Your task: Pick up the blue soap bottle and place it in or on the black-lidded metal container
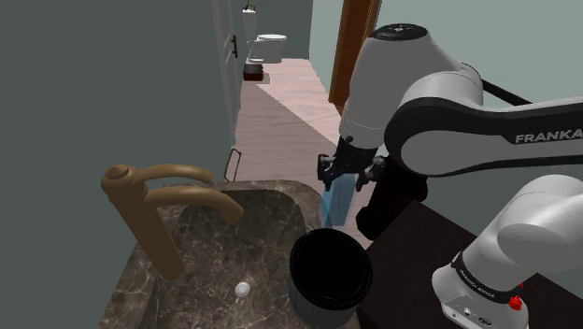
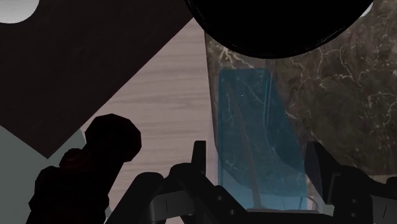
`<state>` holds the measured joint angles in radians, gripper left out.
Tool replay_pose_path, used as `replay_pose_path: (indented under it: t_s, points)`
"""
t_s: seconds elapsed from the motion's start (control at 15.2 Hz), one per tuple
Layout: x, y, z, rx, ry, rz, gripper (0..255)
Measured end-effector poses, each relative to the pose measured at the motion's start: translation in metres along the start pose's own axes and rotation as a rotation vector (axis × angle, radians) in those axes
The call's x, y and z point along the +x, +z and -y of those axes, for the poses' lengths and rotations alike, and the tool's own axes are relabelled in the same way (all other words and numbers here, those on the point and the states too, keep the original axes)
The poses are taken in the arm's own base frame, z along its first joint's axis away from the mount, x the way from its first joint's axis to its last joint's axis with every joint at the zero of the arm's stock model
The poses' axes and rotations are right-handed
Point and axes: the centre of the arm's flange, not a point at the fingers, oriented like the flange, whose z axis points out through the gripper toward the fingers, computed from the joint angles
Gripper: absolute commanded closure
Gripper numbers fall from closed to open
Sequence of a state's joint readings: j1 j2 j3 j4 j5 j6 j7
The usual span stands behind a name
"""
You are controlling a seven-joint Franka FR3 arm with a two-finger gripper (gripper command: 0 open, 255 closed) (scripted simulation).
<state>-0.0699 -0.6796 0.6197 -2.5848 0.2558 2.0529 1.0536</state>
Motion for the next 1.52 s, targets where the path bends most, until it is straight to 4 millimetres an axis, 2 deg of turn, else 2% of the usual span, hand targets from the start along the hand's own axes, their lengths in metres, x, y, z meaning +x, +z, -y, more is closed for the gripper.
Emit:
replay_pose_path:
  t_s: [1.12, 1.52]
  points:
    - [0.013, -0.086, -0.001, 0.000, 0.000, 0.000, 255]
    - [-0.040, -0.105, 0.013, -0.008, 0.010, 0.014, 255]
